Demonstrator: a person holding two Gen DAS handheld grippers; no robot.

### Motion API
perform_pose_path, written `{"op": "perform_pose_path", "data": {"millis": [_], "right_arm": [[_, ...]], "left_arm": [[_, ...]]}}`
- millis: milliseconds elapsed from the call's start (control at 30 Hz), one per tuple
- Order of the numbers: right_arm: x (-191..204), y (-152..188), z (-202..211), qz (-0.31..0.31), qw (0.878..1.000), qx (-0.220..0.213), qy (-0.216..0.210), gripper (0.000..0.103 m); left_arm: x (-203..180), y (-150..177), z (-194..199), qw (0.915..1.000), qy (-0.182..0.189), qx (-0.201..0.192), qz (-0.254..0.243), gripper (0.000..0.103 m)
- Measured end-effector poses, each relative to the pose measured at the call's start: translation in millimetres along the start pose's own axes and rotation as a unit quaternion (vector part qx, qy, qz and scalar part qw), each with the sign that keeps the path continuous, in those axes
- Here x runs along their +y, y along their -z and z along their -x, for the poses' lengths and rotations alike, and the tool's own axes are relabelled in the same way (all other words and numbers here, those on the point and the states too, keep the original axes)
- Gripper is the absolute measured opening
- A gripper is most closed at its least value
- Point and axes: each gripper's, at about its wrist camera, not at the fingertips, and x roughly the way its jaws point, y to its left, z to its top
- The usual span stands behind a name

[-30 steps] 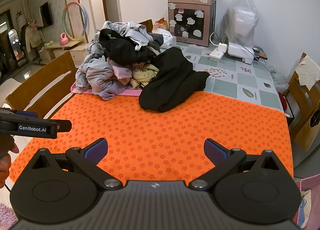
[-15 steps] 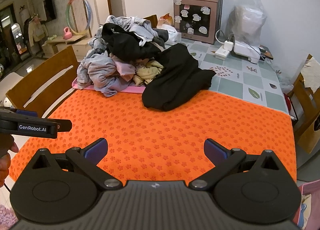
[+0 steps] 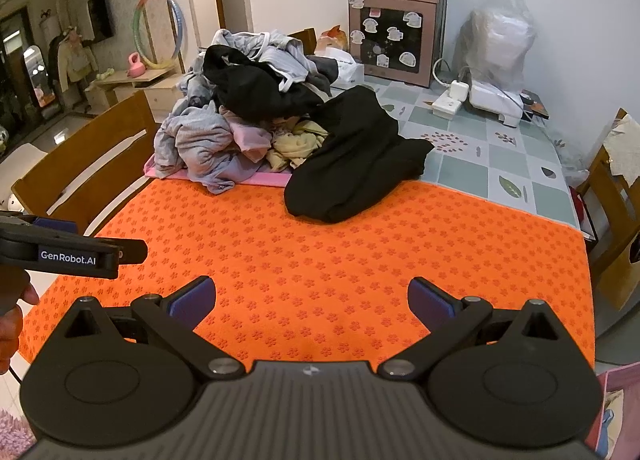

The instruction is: Fold clothes

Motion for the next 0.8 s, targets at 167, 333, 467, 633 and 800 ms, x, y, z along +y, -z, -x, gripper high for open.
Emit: {"op": "perform_pose_path", "data": {"millis": [167,333,467,633,800], "right_arm": [[-1.2,1.9,3.7,-0.004,1.0,-0.004,0.002,0.103],[-1.7,2.7,6.3,-0.004,1.0,-0.008,0.003,0.103],[-1.8,3.8,8.1,-0.006,1.0,-0.009,0.004,0.103],[-1.9,4.0,8.1,-0.008,1.0,-0.009,0.005,0.103],[-1.6,3.5,6.1,-0.006,1.0,-0.006,0.005,0.103]], "left_arm": [[-1.6,0.7,2.4,1.0,0.001,-0.002,-0.005,0.103],[-0.9,1.3,4.4,1.0,0.0,-0.005,-0.004,0.103],[-1.8,2.0,5.4,1.0,0.0,-0.005,-0.004,0.103],[-1.6,2.3,4.3,1.0,0.001,-0.004,-0.004,0.103],[-1.4,2.5,3.1,1.0,0.001,-0.003,-0.004,0.103]]}}
